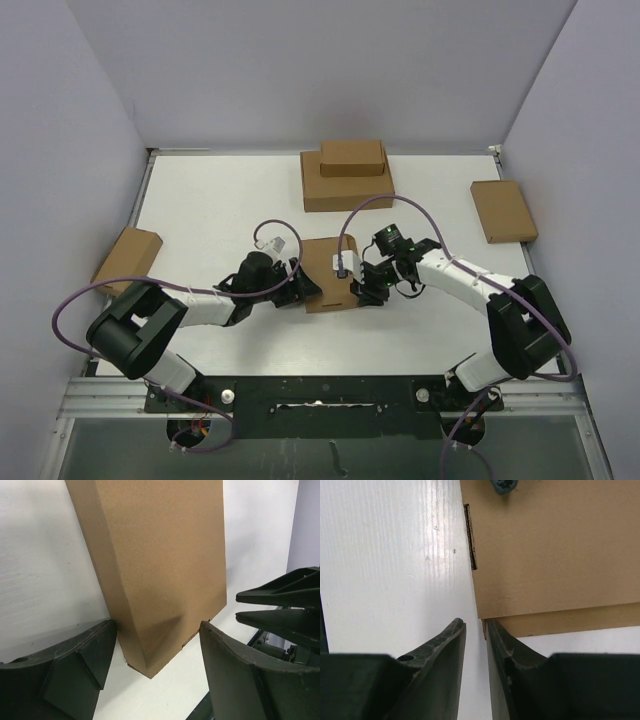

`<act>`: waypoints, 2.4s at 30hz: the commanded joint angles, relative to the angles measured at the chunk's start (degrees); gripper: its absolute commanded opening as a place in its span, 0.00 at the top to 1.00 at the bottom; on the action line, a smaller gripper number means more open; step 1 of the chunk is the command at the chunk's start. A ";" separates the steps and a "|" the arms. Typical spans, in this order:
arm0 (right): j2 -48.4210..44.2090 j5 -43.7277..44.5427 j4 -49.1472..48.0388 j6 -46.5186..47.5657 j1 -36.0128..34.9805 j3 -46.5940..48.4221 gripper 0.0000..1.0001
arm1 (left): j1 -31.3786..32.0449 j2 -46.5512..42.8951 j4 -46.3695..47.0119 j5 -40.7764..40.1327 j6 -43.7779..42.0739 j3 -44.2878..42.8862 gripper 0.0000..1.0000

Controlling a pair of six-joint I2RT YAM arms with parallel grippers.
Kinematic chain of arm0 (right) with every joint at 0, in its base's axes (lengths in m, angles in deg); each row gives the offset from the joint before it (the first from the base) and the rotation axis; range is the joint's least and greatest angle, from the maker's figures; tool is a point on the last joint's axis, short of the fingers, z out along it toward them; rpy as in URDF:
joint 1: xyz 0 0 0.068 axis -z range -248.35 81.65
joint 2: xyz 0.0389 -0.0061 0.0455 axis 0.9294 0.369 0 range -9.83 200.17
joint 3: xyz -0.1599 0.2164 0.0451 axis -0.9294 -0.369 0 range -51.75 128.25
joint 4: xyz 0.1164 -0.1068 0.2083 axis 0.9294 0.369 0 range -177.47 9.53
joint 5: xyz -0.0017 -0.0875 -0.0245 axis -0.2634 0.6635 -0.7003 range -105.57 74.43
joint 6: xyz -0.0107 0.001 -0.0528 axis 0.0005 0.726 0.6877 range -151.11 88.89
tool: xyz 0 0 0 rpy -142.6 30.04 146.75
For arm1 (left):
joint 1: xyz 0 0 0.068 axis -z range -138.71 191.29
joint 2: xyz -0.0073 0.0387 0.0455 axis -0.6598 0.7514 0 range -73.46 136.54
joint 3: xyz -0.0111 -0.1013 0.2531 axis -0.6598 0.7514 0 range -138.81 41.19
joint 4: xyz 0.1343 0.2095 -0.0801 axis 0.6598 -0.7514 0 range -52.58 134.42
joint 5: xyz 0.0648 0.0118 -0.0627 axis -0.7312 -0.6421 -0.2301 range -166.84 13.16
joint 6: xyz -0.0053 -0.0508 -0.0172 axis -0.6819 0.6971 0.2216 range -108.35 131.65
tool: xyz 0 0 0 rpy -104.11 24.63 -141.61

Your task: Fold the paper box

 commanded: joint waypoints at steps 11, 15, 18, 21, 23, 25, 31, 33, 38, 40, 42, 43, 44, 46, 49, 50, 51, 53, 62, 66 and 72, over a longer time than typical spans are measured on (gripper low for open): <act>2.00 -2.90 3.30 0.07 7.82 4.57 0.88 | 0.69 2.57 -6.19 0.25 -1.07 1.20 0.32; 6.37 -1.30 5.99 -0.44 9.96 6.56 0.95 | 0.69 2.80 -6.20 0.28 -1.07 0.95 0.32; 8.72 -0.05 6.53 -1.48 10.26 7.31 0.96 | 0.73 3.21 -5.97 0.57 -1.07 0.71 0.32; 10.19 0.19 6.46 -3.08 10.24 7.80 0.96 | 0.58 3.59 -5.85 0.82 -1.16 0.49 0.32; 11.43 0.35 6.43 -4.56 10.16 8.21 0.96 | 0.60 3.69 -5.76 0.84 -1.15 0.40 0.32; 12.62 0.75 6.61 -5.62 9.79 8.74 0.96 | 0.64 3.85 -5.70 0.85 -1.20 0.40 0.32; 14.12 0.57 6.48 -6.58 8.75 9.22 0.96 | 0.63 4.20 -5.20 0.88 -1.20 0.40 0.32; 14.13 -0.27 6.64 -6.72 8.59 9.26 0.96 | 0.73 4.30 -4.99 0.94 -1.08 0.48 0.32; 13.25 -2.72 6.56 -6.85 7.97 9.29 0.96 | 0.79 4.41 -4.71 0.98 -0.92 0.53 0.32; 12.65 -2.89 6.17 -6.99 7.36 9.11 0.96 | 0.82 4.53 -4.63 1.07 -0.89 0.42 0.32; 12.19 -3.21 5.99 -7.18 6.87 9.13 0.96 | 0.92 4.79 -4.58 1.18 -0.89 0.31 0.32; 12.08 -3.43 5.97 -7.20 6.55 9.17 0.96 | 1.01 4.88 -4.54 1.16 -0.85 0.23 0.32; 11.96 -3.75 5.90 -7.23 6.38 9.11 0.96 | 1.04 4.87 -4.53 1.20 -0.81 0.18 0.32; 11.61 -4.26 5.73 -7.48 5.84 9.09 0.96 | 1.20 4.97 -4.53 1.18 -0.81 0.05 0.32; 11.12 -4.78 5.26 -7.98 5.07 9.01 0.96 | 1.27 4.93 -4.53 1.18 -0.72 0.06 0.32; 10.95 -4.89 5.04 -8.26 4.72 9.00 0.96 | 1.41 4.91 -4.53 1.14 -0.72 -0.03 0.32; 10.89 -4.84 4.79 -8.34 4.36 8.92 0.96 | 1.43 4.98 -4.53 1.18 -0.72 -0.08 0.32; 10.75 -4.71 4.46 -8.66 3.55 8.91 0.96 | 1.58 4.97 -4.53 1.19 -0.72 -0.21 0.32; 10.68 -2.32 4.04 -7.90 2.42 8.91 0.96 | 1.79 4.41 -4.98 1.18 -0.96 -0.49 0.32; 8.41 0.35 4.78 -5.00 4.78 8.24 0.94 | 1.43 2.22 -5.96 0.98 -1.06 0.16 0.30; 6.38 0.01 6.00 -2.33 8.42 7.46 0.91 | 0.72 -2.50 -8.43 0.76 -1.40 -0.14 0.27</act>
